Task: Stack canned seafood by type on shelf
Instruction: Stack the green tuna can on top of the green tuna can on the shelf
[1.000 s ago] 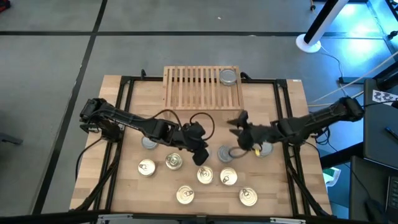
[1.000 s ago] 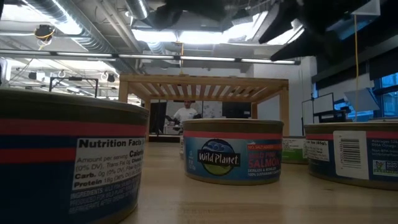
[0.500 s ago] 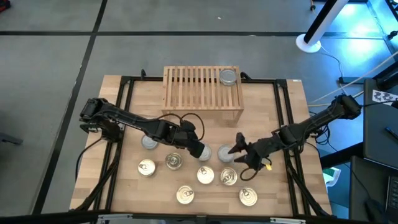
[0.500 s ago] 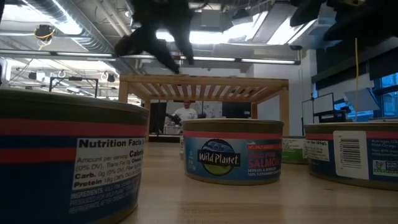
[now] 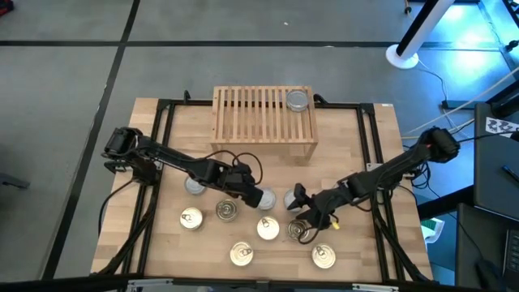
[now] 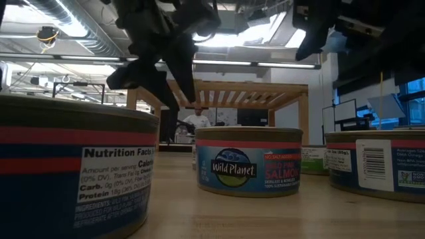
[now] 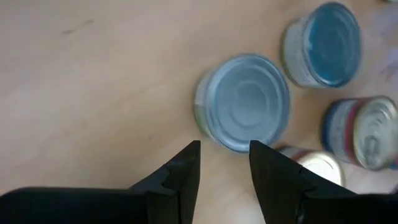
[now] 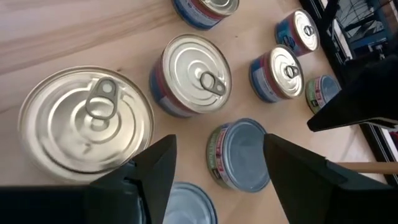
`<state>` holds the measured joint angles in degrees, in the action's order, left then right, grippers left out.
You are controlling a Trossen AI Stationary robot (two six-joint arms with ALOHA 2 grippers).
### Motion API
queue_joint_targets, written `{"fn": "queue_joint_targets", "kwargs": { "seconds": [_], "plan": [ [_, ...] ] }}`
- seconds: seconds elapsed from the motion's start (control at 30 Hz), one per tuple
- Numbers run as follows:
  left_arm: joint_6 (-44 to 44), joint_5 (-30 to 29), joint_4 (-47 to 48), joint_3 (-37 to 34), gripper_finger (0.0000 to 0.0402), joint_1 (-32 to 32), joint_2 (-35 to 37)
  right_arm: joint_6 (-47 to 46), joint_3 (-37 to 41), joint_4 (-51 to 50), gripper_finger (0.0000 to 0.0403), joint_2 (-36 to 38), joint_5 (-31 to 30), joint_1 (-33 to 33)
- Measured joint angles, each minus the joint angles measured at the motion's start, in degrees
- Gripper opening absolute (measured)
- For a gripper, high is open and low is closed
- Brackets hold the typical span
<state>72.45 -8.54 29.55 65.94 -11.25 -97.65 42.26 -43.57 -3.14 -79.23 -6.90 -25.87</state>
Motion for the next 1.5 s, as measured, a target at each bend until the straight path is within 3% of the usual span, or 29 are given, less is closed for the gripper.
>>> {"fn": "queue_joint_targets", "kwargs": {
  "seconds": [0.37, 0.47, 0.7, 1.0, 1.5],
  "plan": [
    [1.86, 0.46, -11.88, -6.4, 0.0131, 0.2, -0.02, 1.64, 0.0, 1.84, 0.0243, -0.67, -2.28, 0.0],
    [2.38, 0.53, -12.36, -7.32, 0.0131, 0.28, -0.02, 4.58, 0.02, 2.26, 0.0243, -1.67, -6.16, 0.0],
    [2.26, 0.51, -12.26, -7.48, 0.0131, 1.25, -0.16, 7.59, 0.02, 5.23, 0.0243, -6.12, -6.64, 0.02],
    [3.47, 0.7, -16.71, -7.5, 0.0131, 1.22, -4.51, 12.68, 0.02, 10.07, 0.0243, -11.95, -11.54, 0.02],
    [4.1, 3.06, -18.65, -7.37, 0.012, 1.62, -7.41, 15.3, 0.0, 13.93, 0.0243, -14.02, -11.51, 2.12]
  ]
}}
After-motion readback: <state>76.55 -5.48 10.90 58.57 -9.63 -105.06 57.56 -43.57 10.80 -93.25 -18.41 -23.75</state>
